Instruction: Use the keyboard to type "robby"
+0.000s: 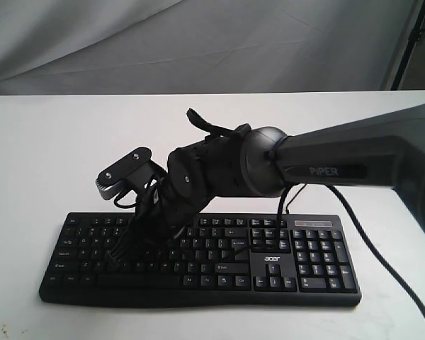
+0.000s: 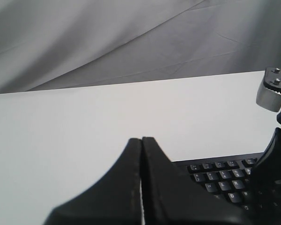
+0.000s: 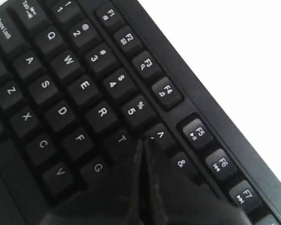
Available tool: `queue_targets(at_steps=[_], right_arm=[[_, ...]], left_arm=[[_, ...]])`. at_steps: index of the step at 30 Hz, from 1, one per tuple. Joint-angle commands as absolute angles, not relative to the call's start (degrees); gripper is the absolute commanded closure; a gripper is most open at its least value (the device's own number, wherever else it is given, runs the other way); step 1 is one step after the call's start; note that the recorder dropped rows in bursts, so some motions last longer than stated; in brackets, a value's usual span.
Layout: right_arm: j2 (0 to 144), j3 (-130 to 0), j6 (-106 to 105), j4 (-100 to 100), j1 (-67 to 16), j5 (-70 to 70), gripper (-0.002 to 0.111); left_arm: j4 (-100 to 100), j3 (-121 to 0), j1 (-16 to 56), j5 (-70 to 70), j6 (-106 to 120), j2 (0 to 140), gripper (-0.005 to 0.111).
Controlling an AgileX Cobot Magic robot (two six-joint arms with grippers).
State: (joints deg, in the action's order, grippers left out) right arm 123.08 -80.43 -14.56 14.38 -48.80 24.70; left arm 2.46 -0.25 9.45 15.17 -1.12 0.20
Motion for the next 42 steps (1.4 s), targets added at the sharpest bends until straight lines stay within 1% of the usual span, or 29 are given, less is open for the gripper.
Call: queue_targets(at_steps=[1, 3, 5, 7, 8, 10, 12, 15, 21, 28, 29, 30, 32, 38, 39, 41, 42], right_arm=[[119.5, -80.3, -14.9, 12.0, -48.6, 26.0, 0.108], [112.1, -78.1, -13.2, 8.2, -48.6, 26.1, 0.108], [101.6, -72.5, -10.7, 4.6, -48.6, 26.1, 0.108], [88.8, -62.7, -5.6, 0.0, -48.6, 24.9, 0.108], [81.7, -56.6, 1.3, -4.5, -48.6, 24.1, 0.108], [72.3, -46.5, 20.3, -17.4, -48.4, 25.3, 0.108], [67.5, -41.2, 29.0, -23.2, -48.4, 25.5, 0.108], [63.3, -37.9, 32.4, -25.1, -48.4, 25.9, 0.108], [58.3, -37.8, 33.9, -25.5, -48.4, 35.7, 0.108], [46.7, -36.3, 34.7, -30.1, -48.4, 43.6, 0.108], [41.6, -34.4, 35.0, -30.5, -46.0, 44.2, 0.108], [39.5, -33.3, 35.0, -30.5, -44.4, 43.3, 0.108], [34.0, -30.2, 35.0, -30.5, -39.4, 38.2, 0.108], [23.7, -18.5, 35.0, -30.5, -20.1, 10.7, 0.108], [22.2, -15.5, 35.0, -30.5, -15.1, 5.1, 0.108], [22.3, -12.5, 35.1, -29.8, -10.5, -0.6, 0.108], [22.4, -12.1, 35.1, -28.6, -10.0, -0.7, 0.108]], left_arm=[[2.7, 0.0, 9.8, 14.8, -1.3, 0.0, 0.107], [2.7, 0.0, 9.8, 14.8, -1.3, 0.0, 0.107], [2.7, 0.0, 9.8, 14.8, -1.3, 0.0, 0.107], [2.7, 0.0, 9.8, 14.8, -1.3, 0.0, 0.107], [2.7, 0.0, 9.8, 14.8, -1.3, 0.0, 0.107], [2.7, 0.0, 9.8, 14.8, -1.3, 0.0, 0.107], [2.7, 0.0, 9.8, 14.8, -1.3, 0.0, 0.107], [2.7, 0.0, 9.8, 14.8, -1.3, 0.0, 0.107], [2.7, 0.0, 9.8, 14.8, -1.3, 0.0, 0.107], [2.7, 0.0, 9.8, 14.8, -1.3, 0.0, 0.107], [2.7, 0.0, 9.8, 14.8, -1.3, 0.0, 0.107], [2.7, 0.0, 9.8, 14.8, -1.3, 0.0, 0.107], [2.7, 0.0, 9.8, 14.8, -1.3, 0.0, 0.107], [2.7, 0.0, 9.8, 14.8, -1.3, 0.0, 0.107], [2.7, 0.0, 9.8, 14.8, -1.3, 0.0, 0.107], [2.7, 0.0, 9.8, 14.8, -1.3, 0.0, 0.107], [2.7, 0.0, 9.8, 14.8, -1.3, 0.0, 0.107]])
